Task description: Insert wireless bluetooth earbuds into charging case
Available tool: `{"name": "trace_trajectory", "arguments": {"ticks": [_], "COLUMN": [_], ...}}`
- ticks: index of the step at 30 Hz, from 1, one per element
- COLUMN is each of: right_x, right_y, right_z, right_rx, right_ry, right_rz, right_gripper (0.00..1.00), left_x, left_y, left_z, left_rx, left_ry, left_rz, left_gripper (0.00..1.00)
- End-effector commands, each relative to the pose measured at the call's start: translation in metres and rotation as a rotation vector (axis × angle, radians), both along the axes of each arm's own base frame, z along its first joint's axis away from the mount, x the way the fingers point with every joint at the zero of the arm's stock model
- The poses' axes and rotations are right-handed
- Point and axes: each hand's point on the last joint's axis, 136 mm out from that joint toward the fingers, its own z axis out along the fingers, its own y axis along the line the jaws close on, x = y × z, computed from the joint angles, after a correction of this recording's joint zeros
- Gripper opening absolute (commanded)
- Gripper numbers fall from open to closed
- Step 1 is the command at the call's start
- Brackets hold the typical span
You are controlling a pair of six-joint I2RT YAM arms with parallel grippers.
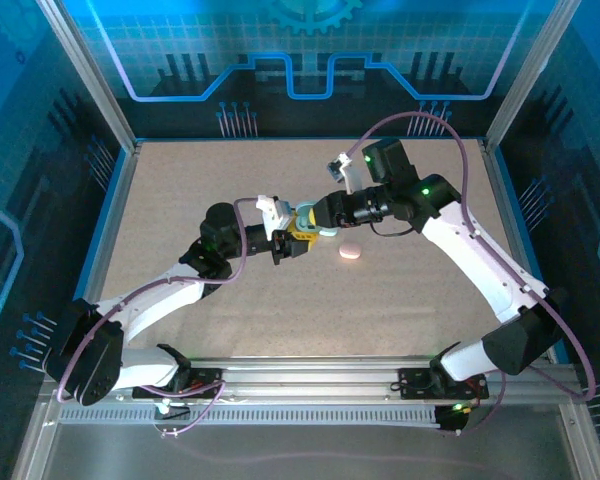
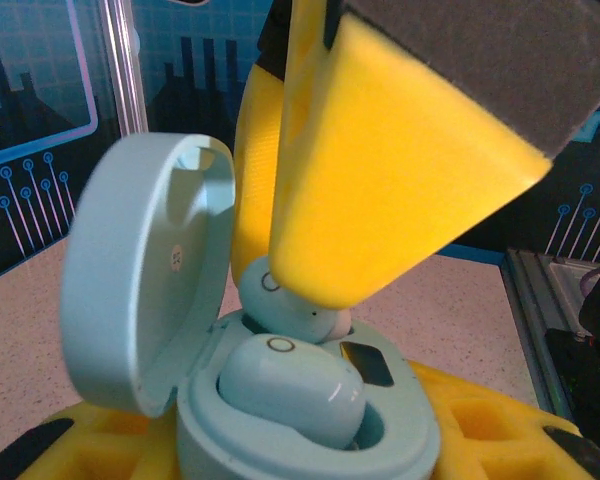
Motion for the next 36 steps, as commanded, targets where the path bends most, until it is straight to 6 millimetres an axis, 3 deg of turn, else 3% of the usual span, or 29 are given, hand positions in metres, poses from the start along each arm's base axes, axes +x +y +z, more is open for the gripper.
{"name": "trace_trajectory", "arguments": {"ticks": [1,5,10,14,36], "right_x": [0.004,0.003,-0.001,-0.004,-0.010], "right_y": [-0.009,-0.012,-0.010,-0.006,-0.005], "right_z": [0.003,0.005,0.002,0.002,0.025], "right_rx": [-0.049,-0.060,-0.062,-0.041,-0.002], "right_ry": [-0.047,-0.059,-0.053,-0.043,-0.087], "right_rz": [-0.036,-0.042,-0.010,0.022,0.024], "right_gripper": [0.36,0.37,0.28,0.27,0.43], "left_x": [-0.012,-0.012,-0.011,-0.010,-0.006], "left_y": [-0.005,-0.005,-0.006,-0.006,-0.007], "left_z": [0.033,0.033,0.033,0.034,0.027], "left_rx": [-0.058,-0.057,-0.058,-0.058,-0.053], "left_ry": [-0.116,-0.116,-0.116,-0.118,-0.095], "left_rz": [-0.053,-0.049,-0.047,-0.047,-0.039], "left_gripper": [0.34,0.34,0.34,0.34,0.34]}}
